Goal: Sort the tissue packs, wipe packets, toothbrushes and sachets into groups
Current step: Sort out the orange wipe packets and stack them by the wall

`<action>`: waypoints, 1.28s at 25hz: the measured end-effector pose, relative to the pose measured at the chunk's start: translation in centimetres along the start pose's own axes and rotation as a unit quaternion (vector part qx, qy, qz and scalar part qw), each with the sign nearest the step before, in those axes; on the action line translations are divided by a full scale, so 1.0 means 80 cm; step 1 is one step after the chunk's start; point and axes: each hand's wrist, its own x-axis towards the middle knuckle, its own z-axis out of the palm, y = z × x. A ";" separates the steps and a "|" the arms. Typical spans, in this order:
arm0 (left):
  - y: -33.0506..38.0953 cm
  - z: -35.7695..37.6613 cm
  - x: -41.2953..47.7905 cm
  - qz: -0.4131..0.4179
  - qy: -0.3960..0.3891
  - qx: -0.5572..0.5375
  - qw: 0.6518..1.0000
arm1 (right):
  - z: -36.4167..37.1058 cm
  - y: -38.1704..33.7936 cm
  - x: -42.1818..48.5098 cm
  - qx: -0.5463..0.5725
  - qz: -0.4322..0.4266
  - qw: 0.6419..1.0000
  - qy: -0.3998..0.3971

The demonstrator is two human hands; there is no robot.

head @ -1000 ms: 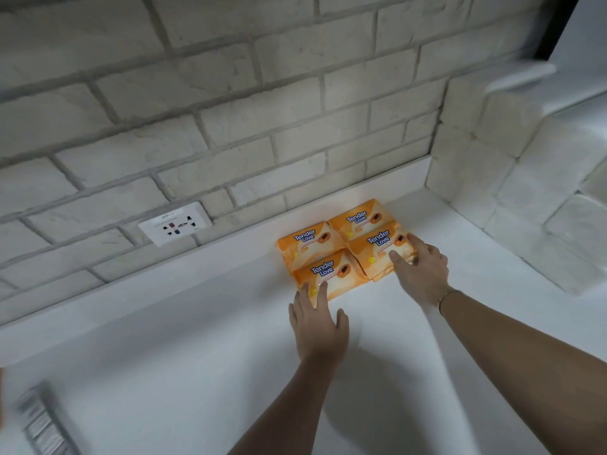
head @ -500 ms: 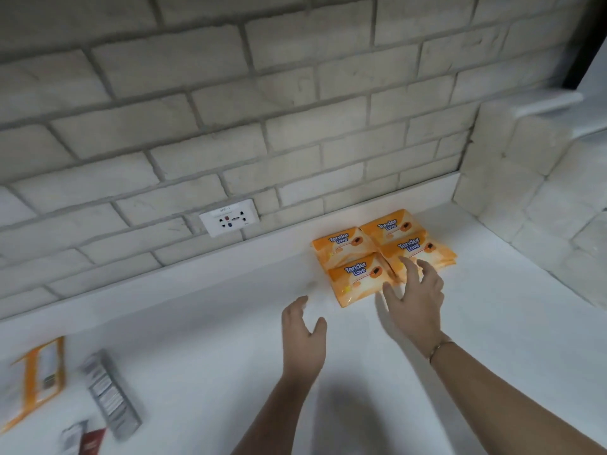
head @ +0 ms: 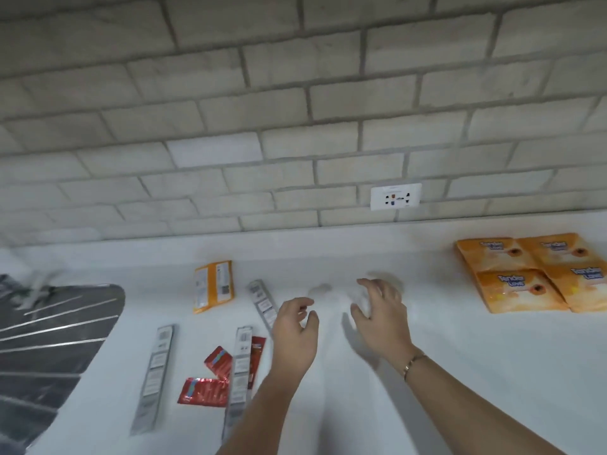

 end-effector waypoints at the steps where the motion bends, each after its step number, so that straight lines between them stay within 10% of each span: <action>1: -0.009 -0.029 0.001 -0.004 0.012 0.007 1.000 | 0.022 -0.022 -0.003 -0.001 -0.015 1.000 -0.012; 11: -0.092 -0.242 0.062 -0.095 0.048 0.217 0.970 | 0.171 -0.131 0.034 -0.163 -0.103 0.958 -0.214; 25: -0.152 -0.214 0.188 -0.172 0.050 0.443 0.879 | 0.191 -0.118 0.054 -0.199 -0.109 0.954 -0.197; 28: -0.140 -0.229 0.170 -0.205 0.042 0.343 0.916 | 0.185 -0.112 0.056 -0.203 -0.108 0.953 -0.199; 32: -0.101 -0.260 0.119 -0.324 0.066 -0.150 0.932 | 0.175 -0.107 0.071 -0.127 -0.071 0.947 -0.286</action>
